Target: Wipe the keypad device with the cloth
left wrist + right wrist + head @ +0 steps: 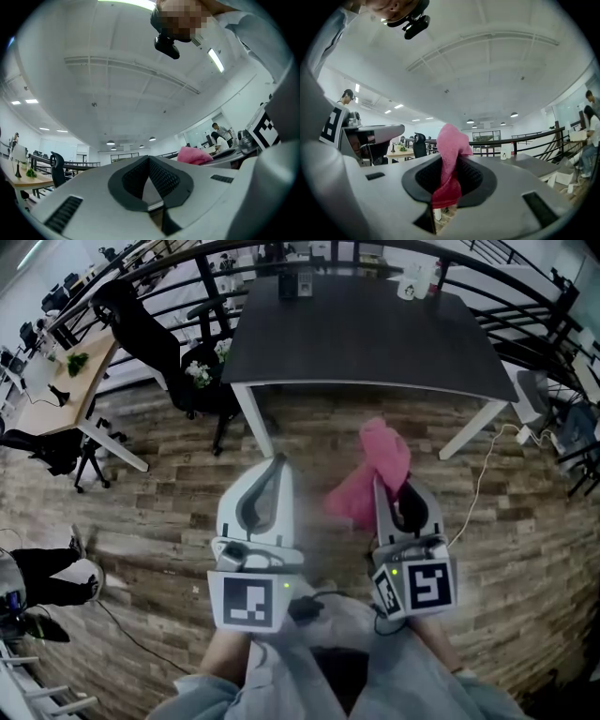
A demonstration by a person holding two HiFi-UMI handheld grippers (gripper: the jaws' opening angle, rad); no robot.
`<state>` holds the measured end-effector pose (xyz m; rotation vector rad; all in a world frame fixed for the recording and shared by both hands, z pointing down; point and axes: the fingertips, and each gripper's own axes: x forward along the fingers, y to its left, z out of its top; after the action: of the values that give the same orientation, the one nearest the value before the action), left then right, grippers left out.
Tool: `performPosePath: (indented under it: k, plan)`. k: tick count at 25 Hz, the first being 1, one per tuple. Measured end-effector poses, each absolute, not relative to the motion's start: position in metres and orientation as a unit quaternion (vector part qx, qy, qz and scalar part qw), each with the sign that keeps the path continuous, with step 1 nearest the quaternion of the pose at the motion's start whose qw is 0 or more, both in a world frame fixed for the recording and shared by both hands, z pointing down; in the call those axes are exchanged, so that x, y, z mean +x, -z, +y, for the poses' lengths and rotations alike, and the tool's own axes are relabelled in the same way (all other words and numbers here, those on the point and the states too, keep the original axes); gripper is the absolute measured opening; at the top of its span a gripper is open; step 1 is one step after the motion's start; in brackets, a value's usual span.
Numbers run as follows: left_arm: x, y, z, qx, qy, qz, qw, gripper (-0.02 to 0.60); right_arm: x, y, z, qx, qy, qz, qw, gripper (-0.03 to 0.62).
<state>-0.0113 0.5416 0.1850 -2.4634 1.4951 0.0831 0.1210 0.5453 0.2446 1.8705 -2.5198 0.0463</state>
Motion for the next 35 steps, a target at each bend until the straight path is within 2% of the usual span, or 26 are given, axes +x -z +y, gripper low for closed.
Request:
performPosePath:
  k: [18, 35]
  plan:
    - [0.006, -0.192, 0.524, -0.855, -0.021, 0.498, 0.14, 0.002, 0.146, -0.26, 0.532, 0.615, -0.03, -0.788, 0.006, 0.077]
    - [0.0, -0.196, 0.392, -0.867, -0.027, 0.484, 0.117, 0.002, 0.131, -0.256, 0.408, 0.625, -0.021, -0.78, 0.017, 0.077]
